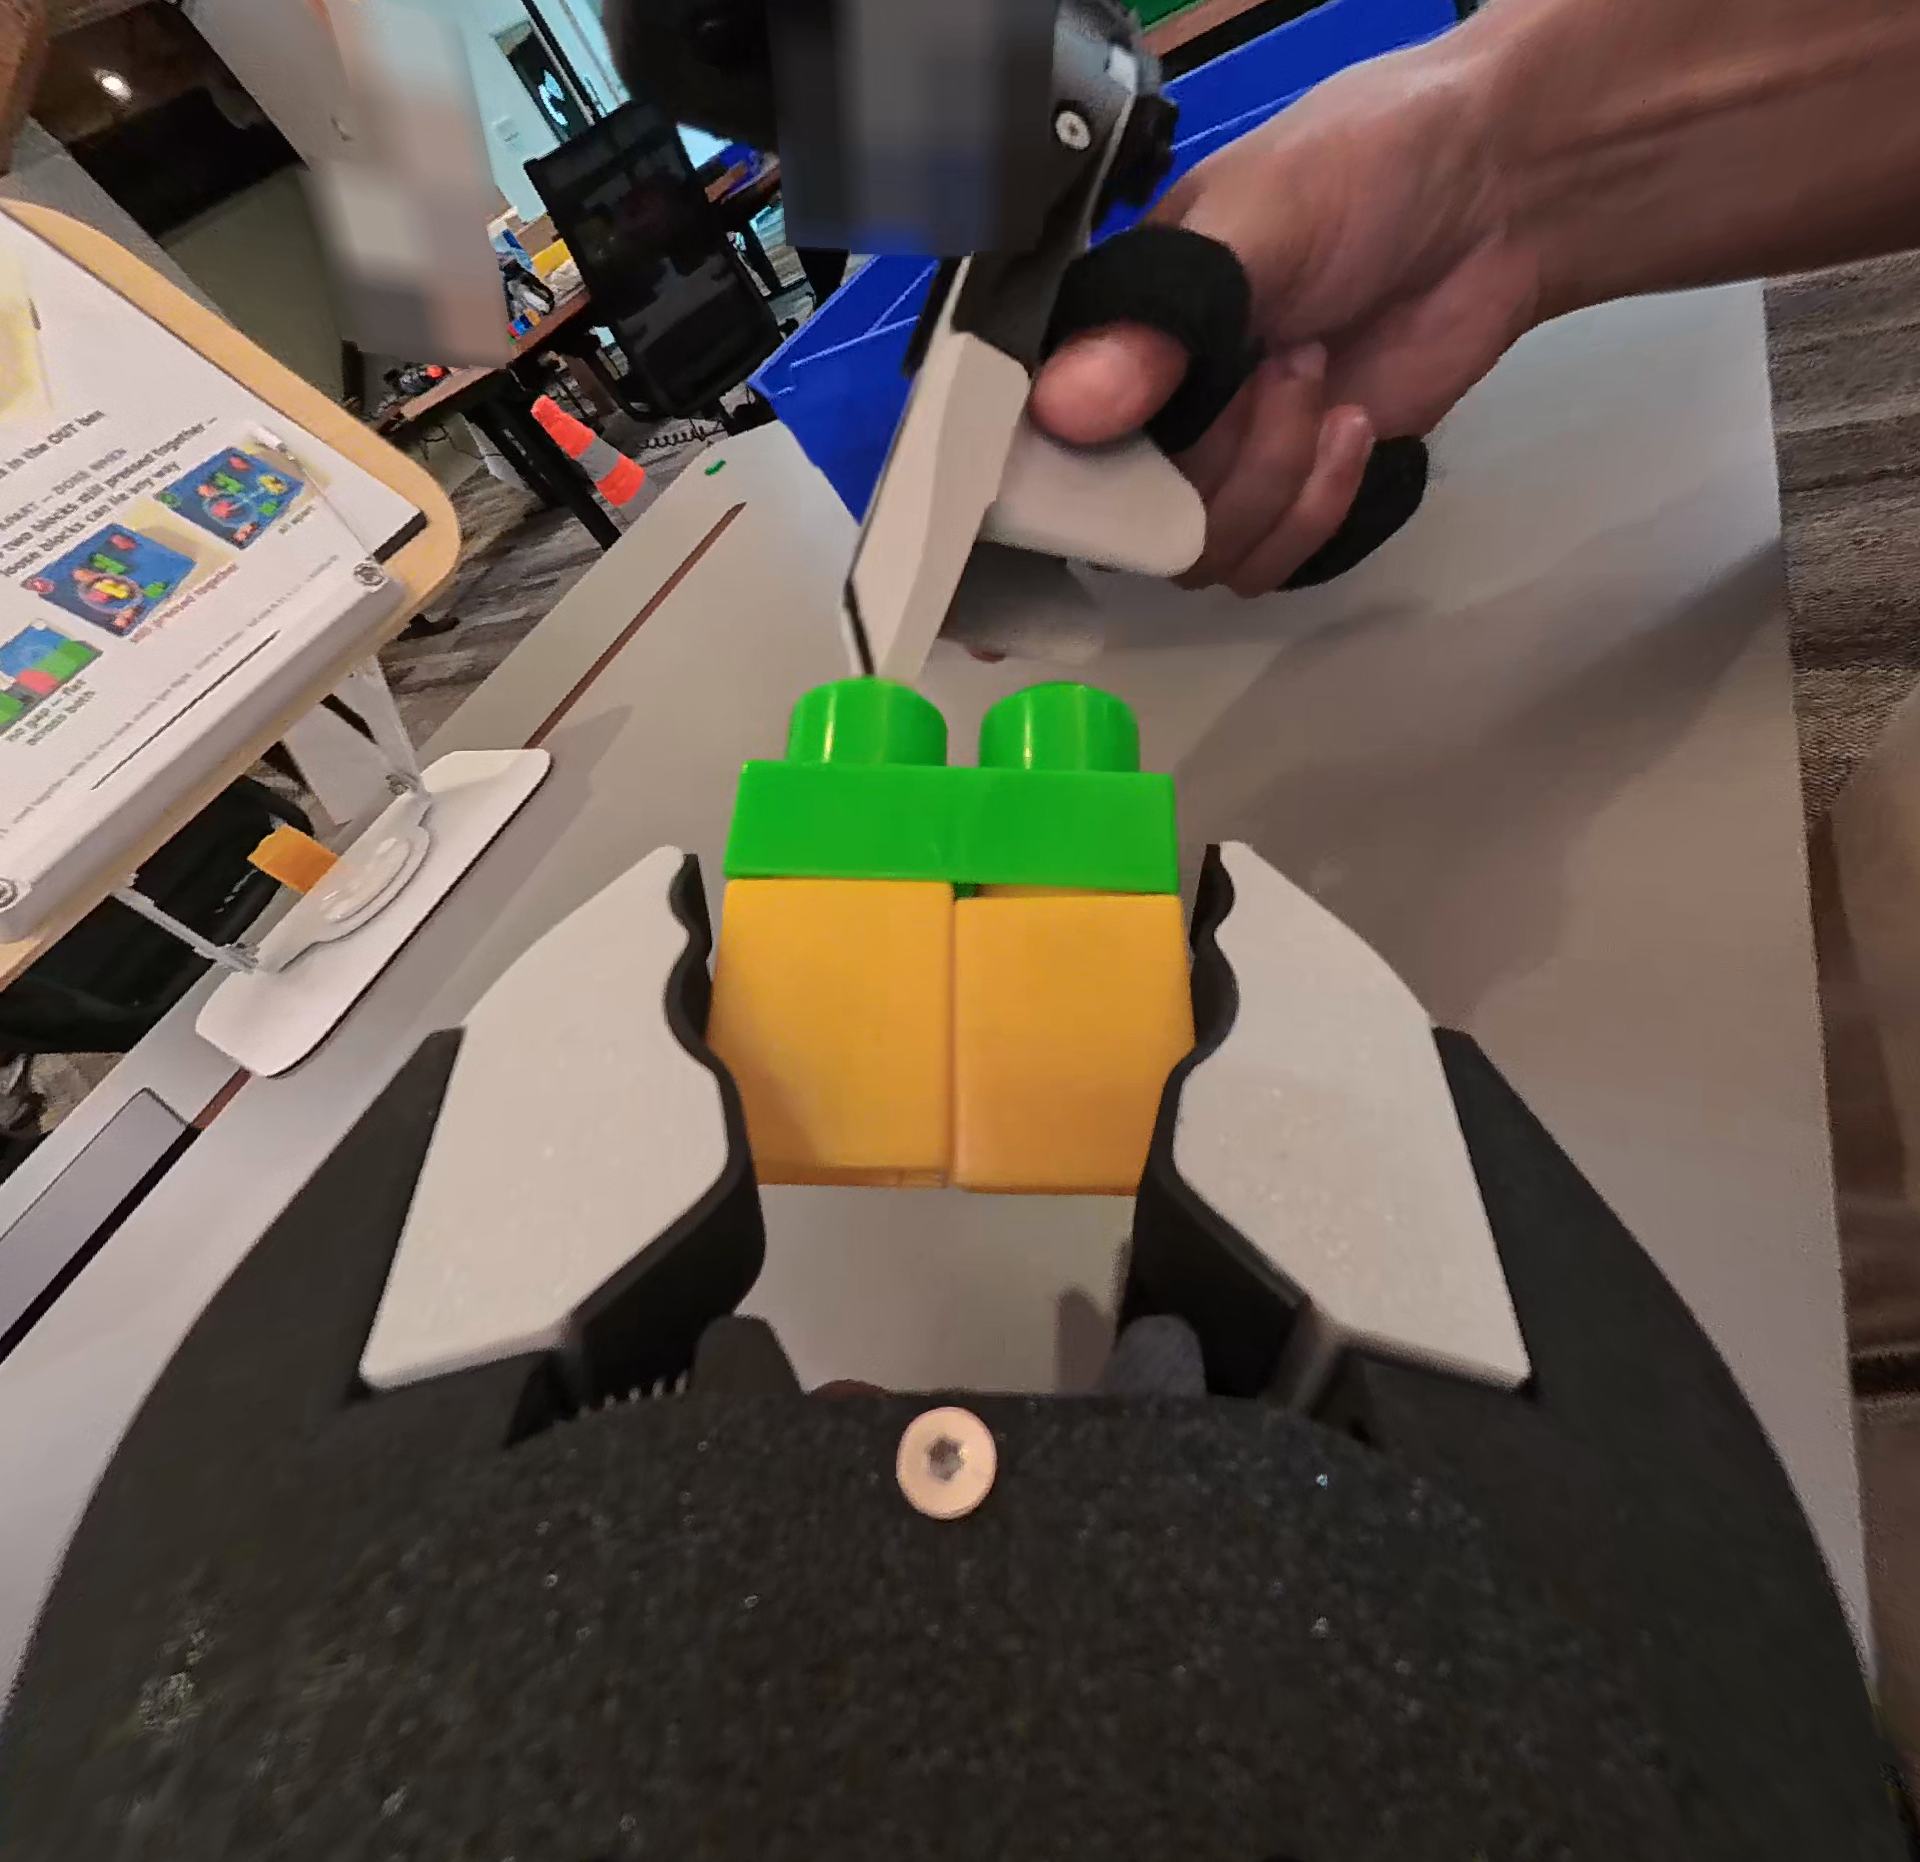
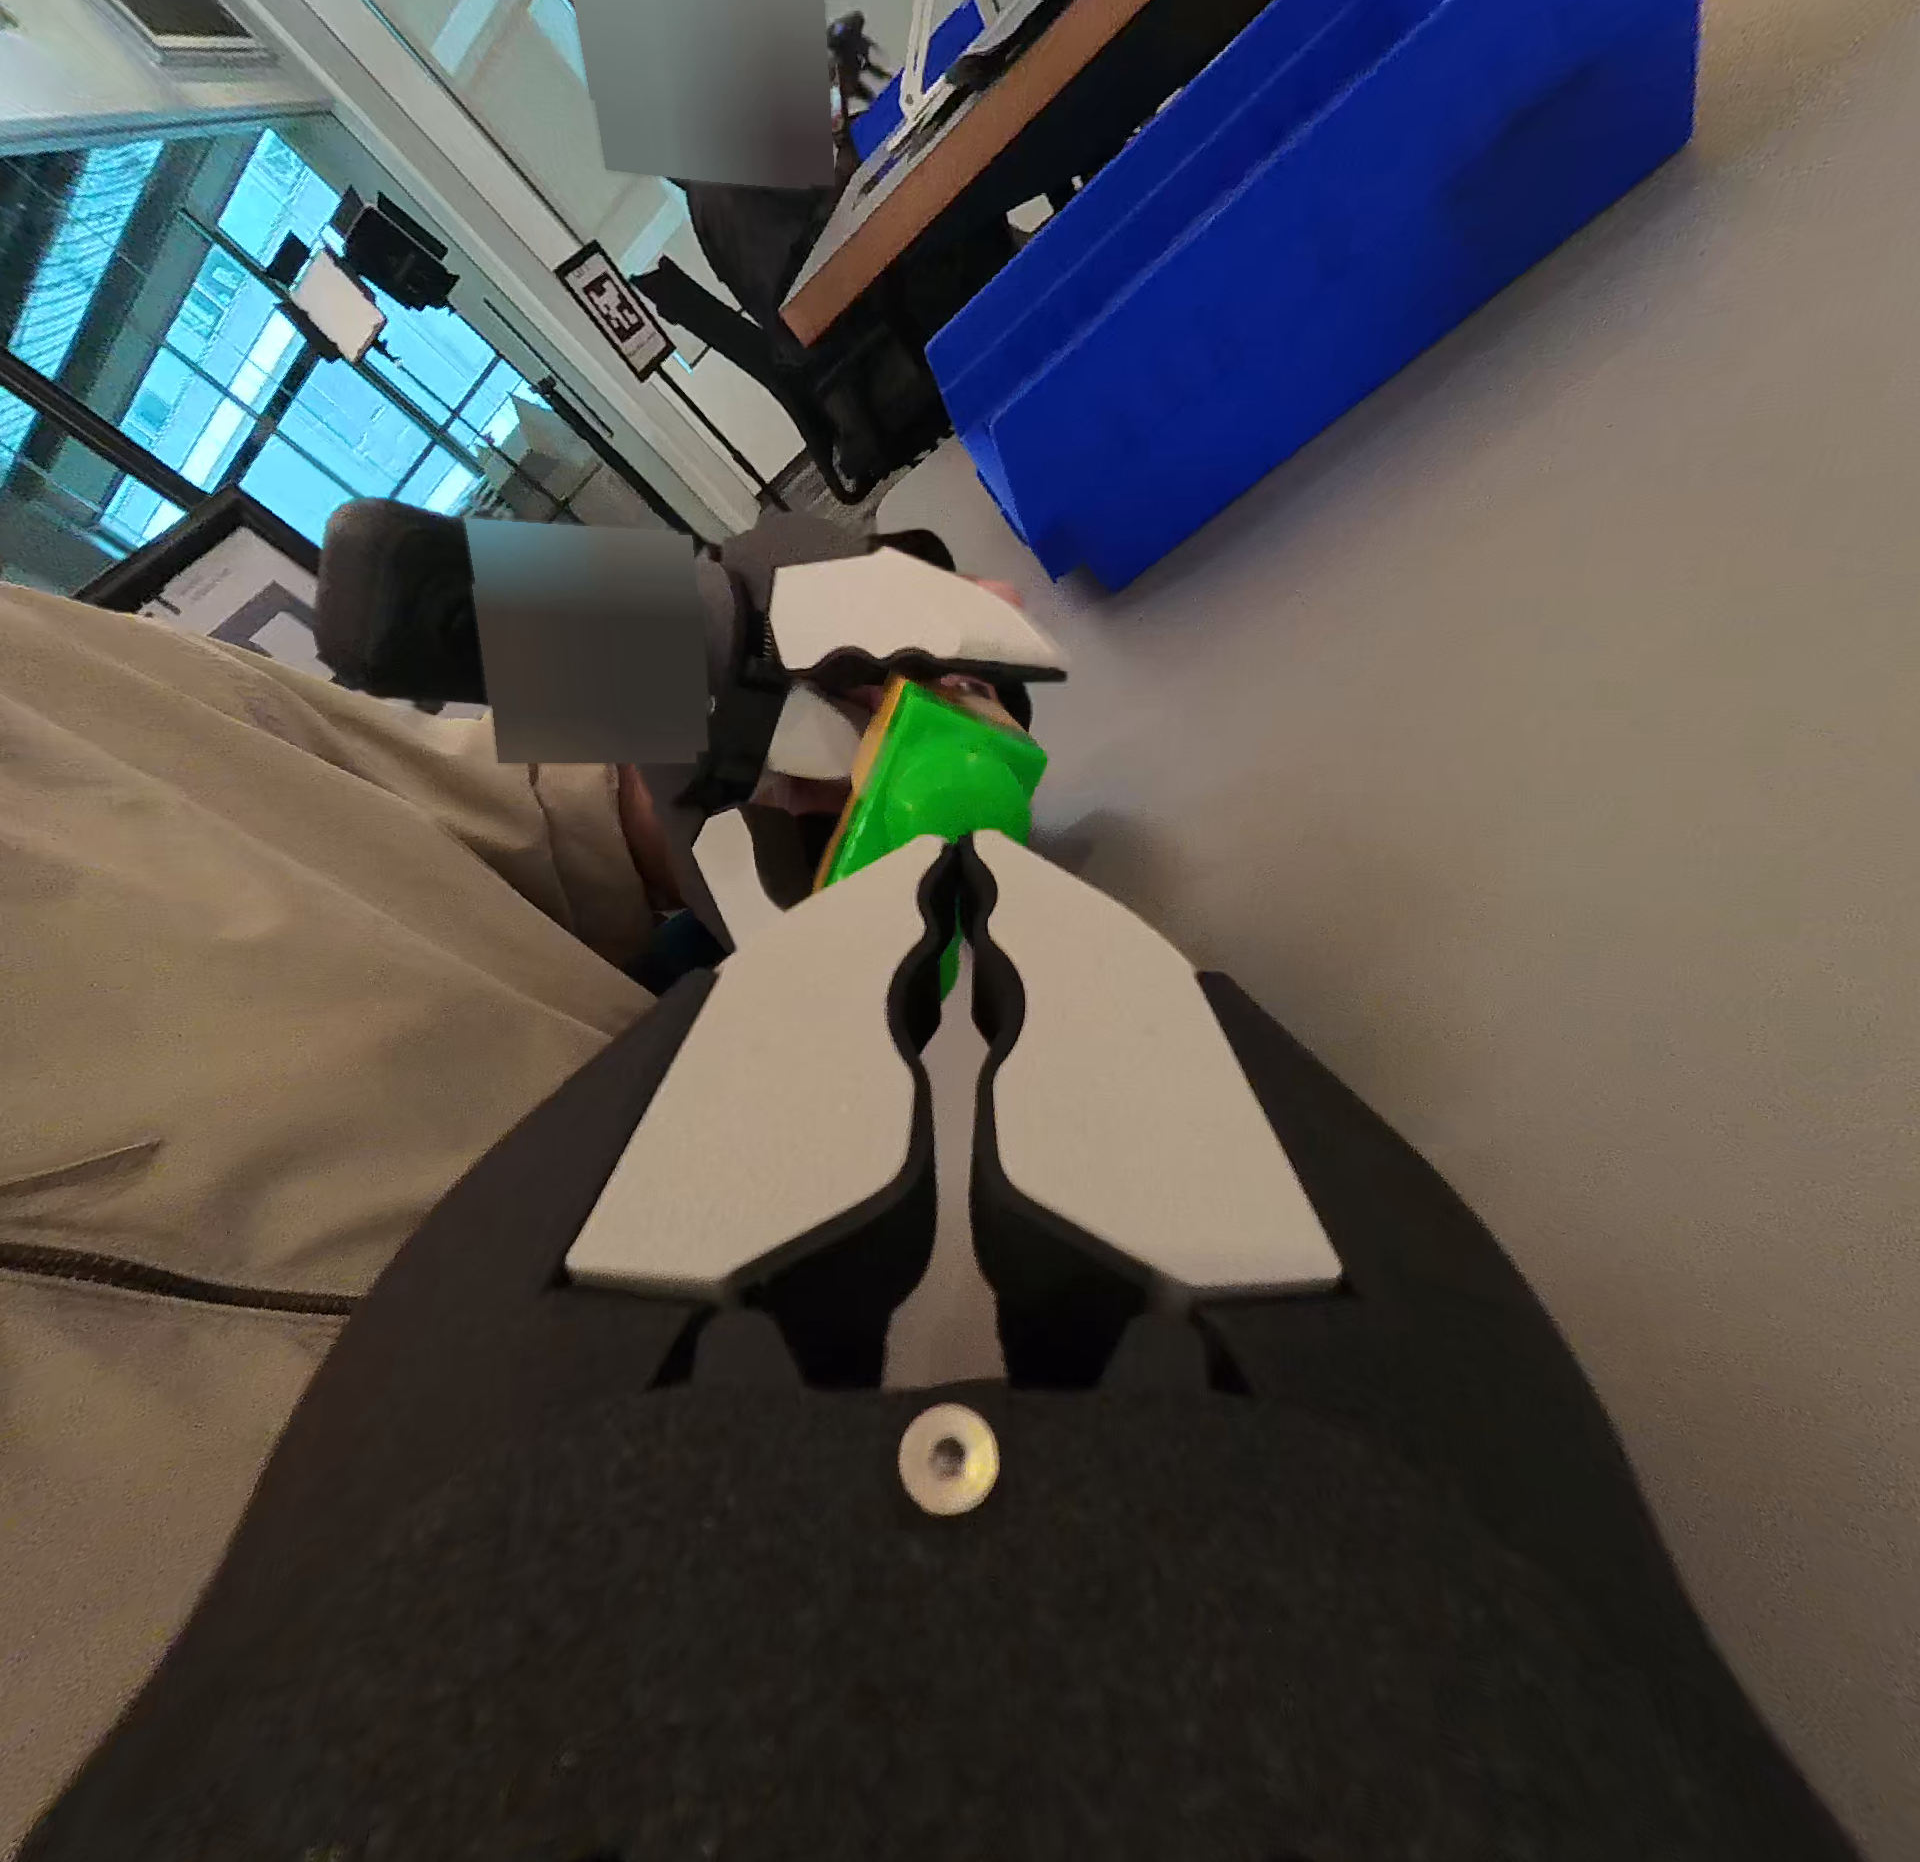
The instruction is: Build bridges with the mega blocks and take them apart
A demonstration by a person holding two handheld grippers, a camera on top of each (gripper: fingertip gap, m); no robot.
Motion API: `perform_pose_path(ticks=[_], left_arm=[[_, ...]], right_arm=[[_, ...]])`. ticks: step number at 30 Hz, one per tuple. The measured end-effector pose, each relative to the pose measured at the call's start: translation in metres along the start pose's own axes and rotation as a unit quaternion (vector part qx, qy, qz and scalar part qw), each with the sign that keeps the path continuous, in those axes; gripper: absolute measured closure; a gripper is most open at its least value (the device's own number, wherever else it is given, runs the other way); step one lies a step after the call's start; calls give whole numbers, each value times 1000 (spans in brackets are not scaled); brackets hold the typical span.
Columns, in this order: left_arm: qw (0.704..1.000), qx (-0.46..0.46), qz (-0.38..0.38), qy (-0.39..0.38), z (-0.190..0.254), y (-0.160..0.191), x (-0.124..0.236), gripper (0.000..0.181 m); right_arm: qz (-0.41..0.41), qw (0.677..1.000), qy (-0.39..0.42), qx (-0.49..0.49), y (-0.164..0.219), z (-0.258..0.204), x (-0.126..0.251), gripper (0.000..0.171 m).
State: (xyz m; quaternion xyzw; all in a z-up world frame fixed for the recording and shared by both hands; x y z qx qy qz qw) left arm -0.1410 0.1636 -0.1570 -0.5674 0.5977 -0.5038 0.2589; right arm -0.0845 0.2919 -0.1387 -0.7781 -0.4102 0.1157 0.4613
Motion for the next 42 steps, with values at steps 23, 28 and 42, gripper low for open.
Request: perform_pose_path(ticks=[23, 28, 42], left_arm=[[1000, 9, 15, -12, -5, 2, 1, 93], [1000, 0, 8, -26, -9, 3, 4, 93], [998, -47, -10, -30, -8, 0, 3, 93]], right_arm=[[-10, 1000, -3, -5, -7, 4, -7, 171], [-11, 999, 23, -26, -2, 7, -2, 158], [-30, 991, -13, -128, 10, -4, -30, 112]])
Point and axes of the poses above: each gripper's, where its closed fingertips meet, x back along the fingers, y out of its underside, z = x × y across the jaws, the point moved 7 cm from there along x, back along the fingers, and after that the axes turned 4 degrees about x, right-handed, at the moved point
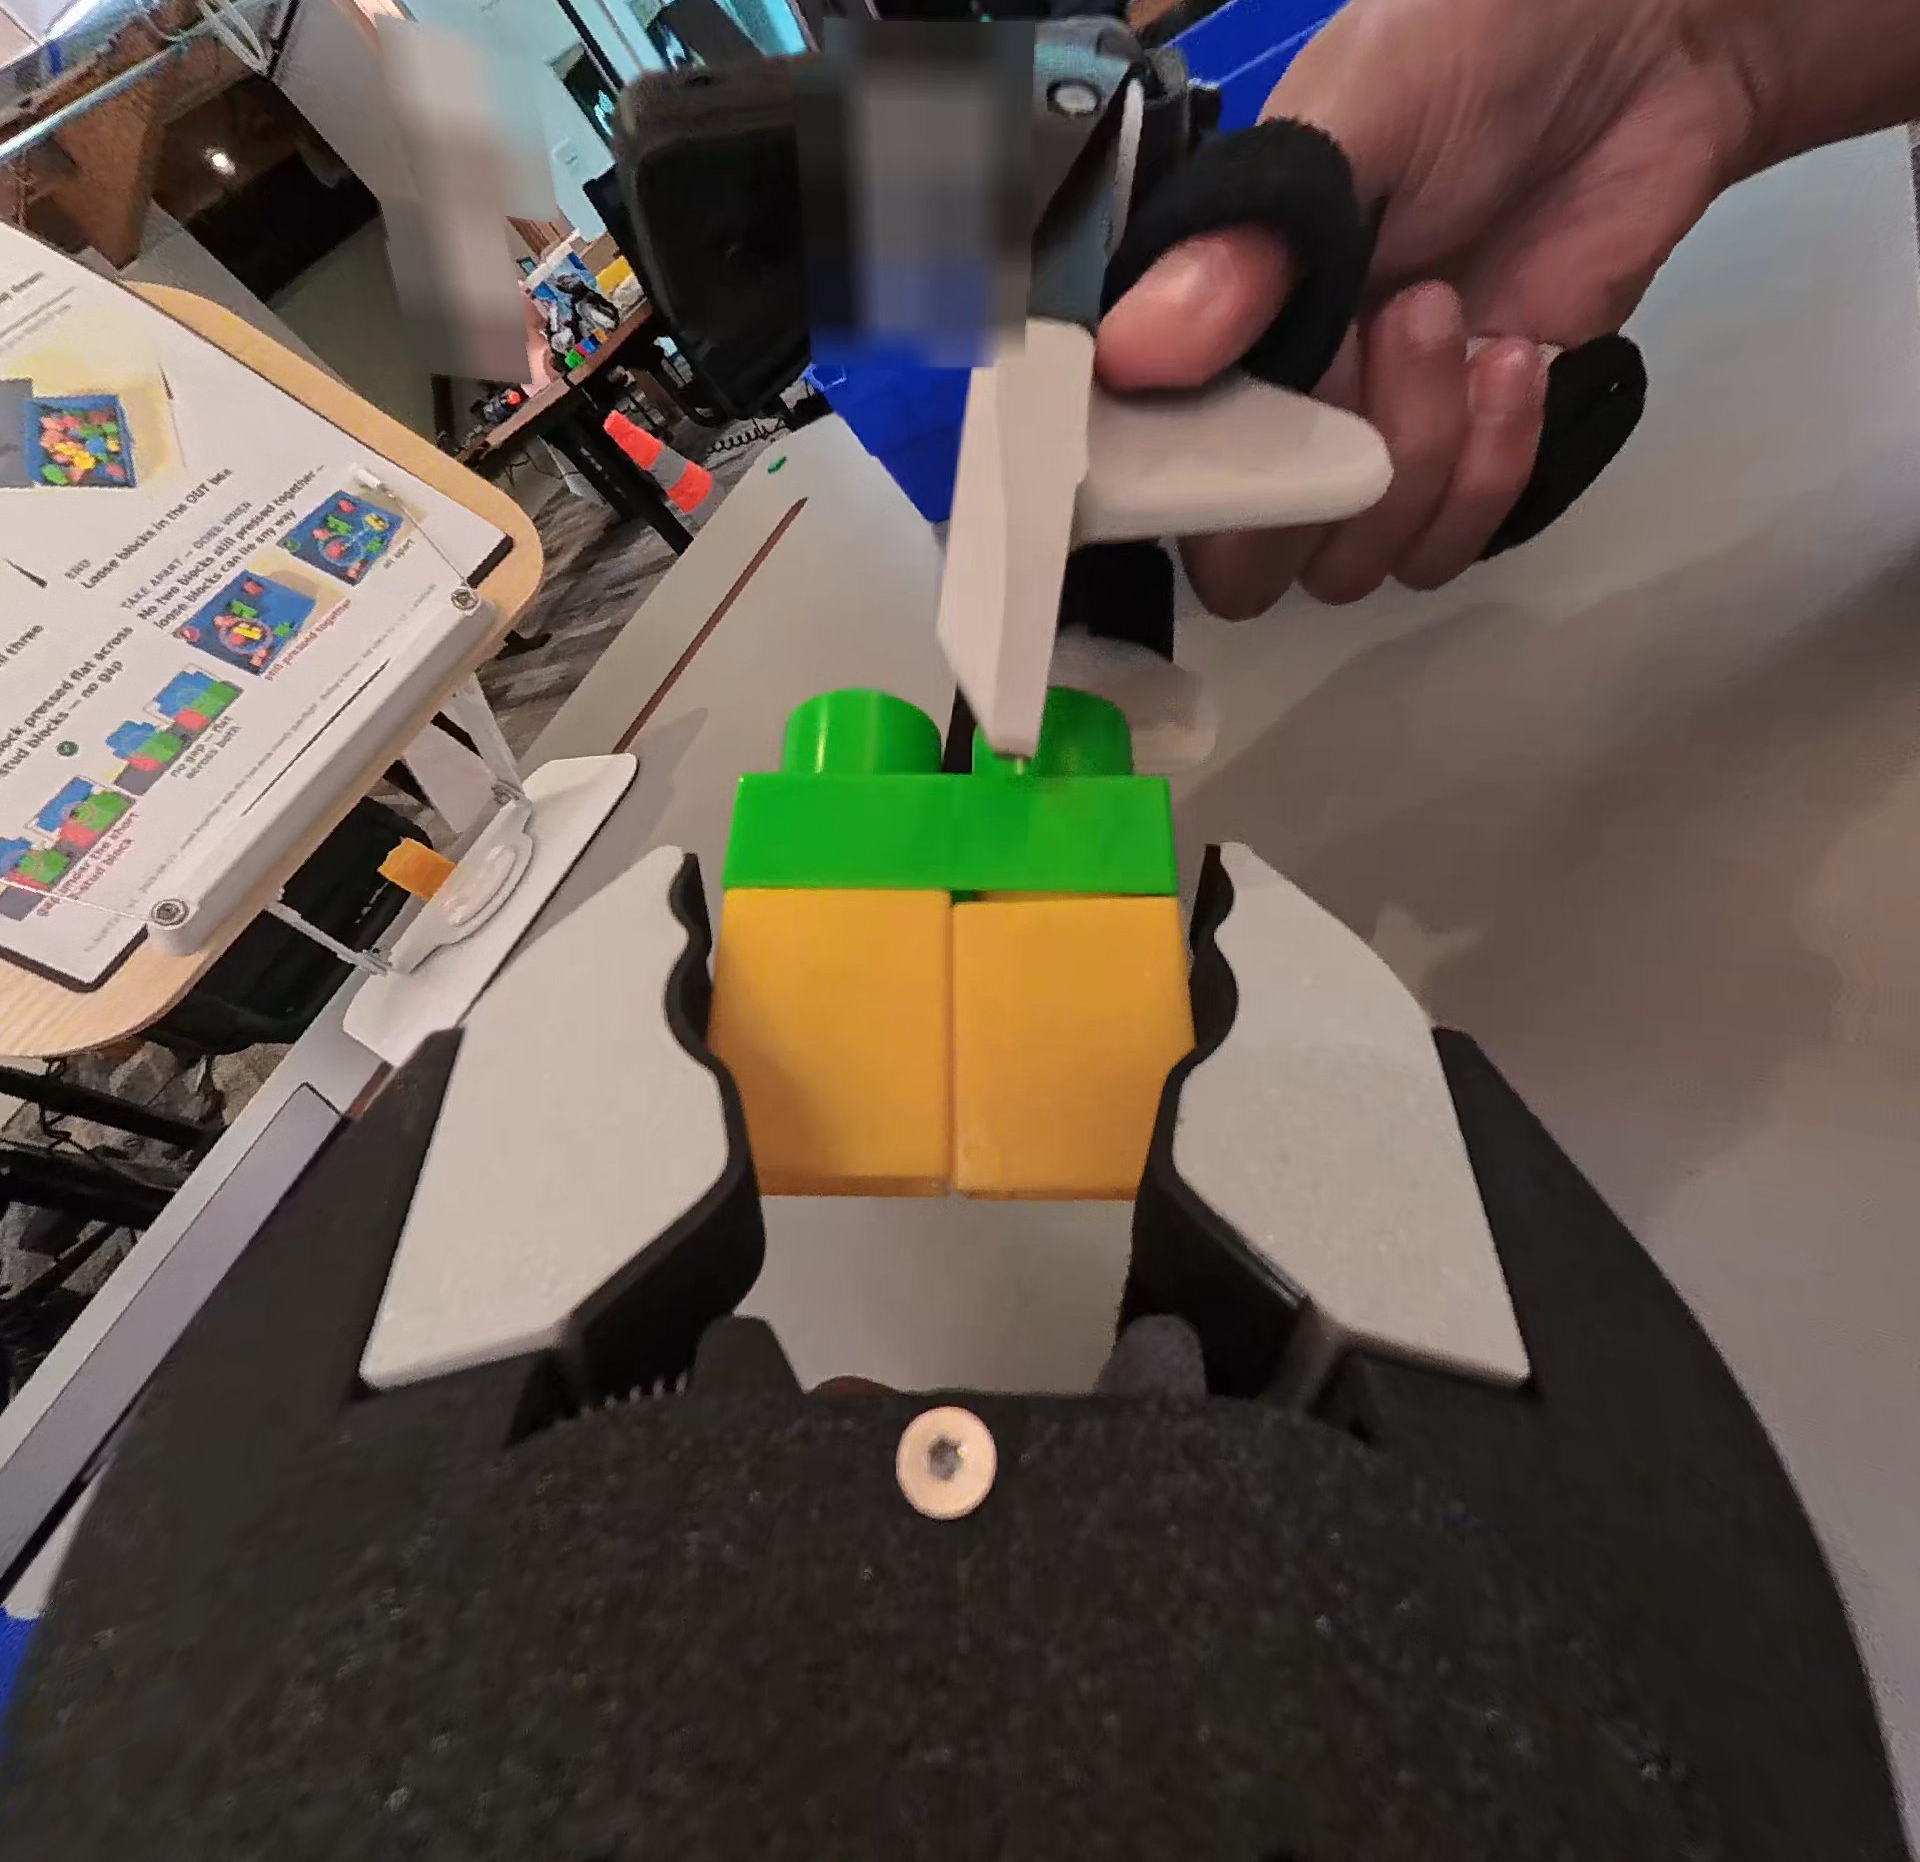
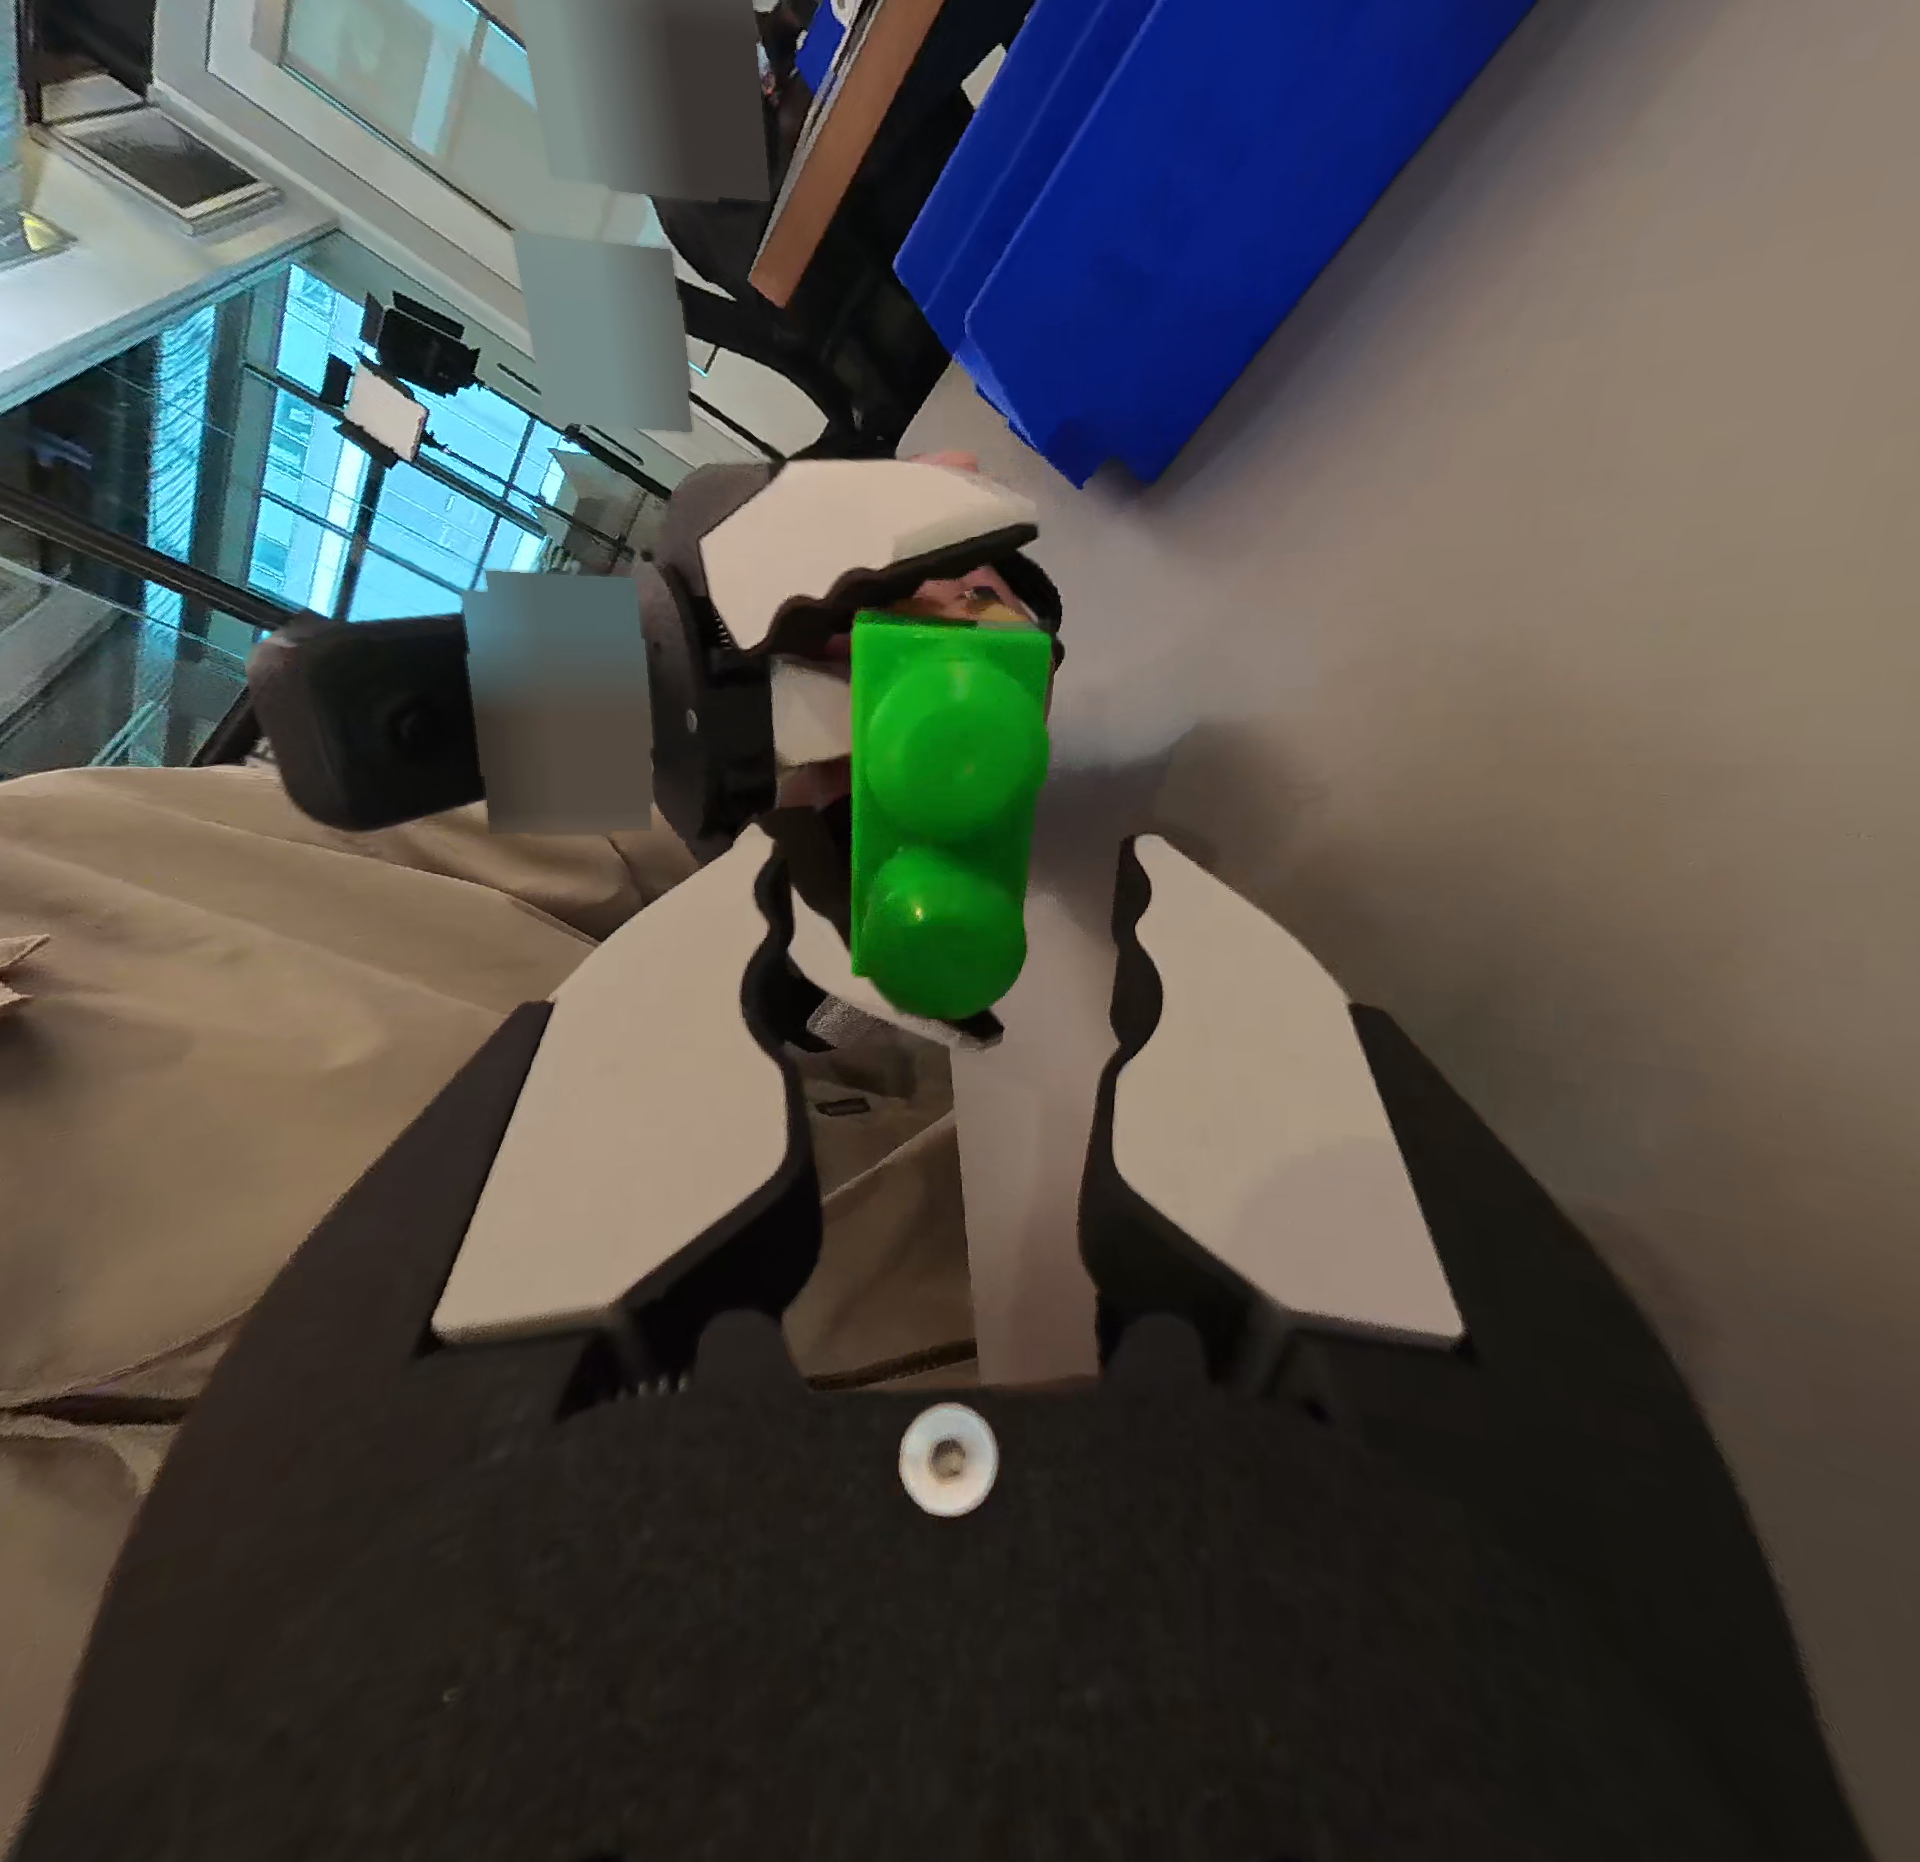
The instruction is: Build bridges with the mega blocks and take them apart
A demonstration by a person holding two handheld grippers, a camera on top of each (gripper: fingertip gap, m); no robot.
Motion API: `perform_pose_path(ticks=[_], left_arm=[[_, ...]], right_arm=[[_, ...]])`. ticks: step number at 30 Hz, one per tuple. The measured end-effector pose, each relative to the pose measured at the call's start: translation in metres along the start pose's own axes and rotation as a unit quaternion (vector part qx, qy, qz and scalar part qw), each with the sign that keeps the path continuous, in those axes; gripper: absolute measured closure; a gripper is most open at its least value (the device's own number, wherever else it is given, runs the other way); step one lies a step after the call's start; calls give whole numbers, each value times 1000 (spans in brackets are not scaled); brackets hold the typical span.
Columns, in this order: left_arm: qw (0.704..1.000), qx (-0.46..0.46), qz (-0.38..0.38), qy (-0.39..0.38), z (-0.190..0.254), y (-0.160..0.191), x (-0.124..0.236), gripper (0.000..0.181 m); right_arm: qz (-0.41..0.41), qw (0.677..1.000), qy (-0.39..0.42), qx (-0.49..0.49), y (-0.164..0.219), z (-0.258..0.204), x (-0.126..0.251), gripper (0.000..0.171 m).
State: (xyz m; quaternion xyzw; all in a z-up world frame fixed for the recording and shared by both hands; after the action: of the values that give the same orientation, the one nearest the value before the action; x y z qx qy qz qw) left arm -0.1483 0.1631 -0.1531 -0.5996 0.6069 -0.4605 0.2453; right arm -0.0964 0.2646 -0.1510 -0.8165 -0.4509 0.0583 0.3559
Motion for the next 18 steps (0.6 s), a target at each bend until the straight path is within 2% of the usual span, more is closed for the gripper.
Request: perform_pose_path(ticks=[6, 9, 18], left_arm=[[1000, -1, -4, -2, 2, -1, -4, 92], [1000, 3, 2, -8, 2, -1, -5, 92], [999, -7, -4, -50, 3, 3, -7, 92]], right_arm=[[2, 1000, -8, 2, -2, -2, -15, 118], [13, 1000, 1, 8, -2, -1, -18, 134], [11, 999, 24, 24, -3, 0, -16, 134]])
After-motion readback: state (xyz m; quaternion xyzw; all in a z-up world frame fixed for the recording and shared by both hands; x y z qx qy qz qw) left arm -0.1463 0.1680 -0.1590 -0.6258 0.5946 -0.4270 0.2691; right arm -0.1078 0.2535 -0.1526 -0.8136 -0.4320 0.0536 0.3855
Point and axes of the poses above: each gripper's, where its closed fingertips meet, x back along the fingers, y out of its underside, z = x × y across the jaws, the point moved 7 cm from there along x, back along the fingers, and after that the axes turned 4 degrees about x, right-handed, at the moved point
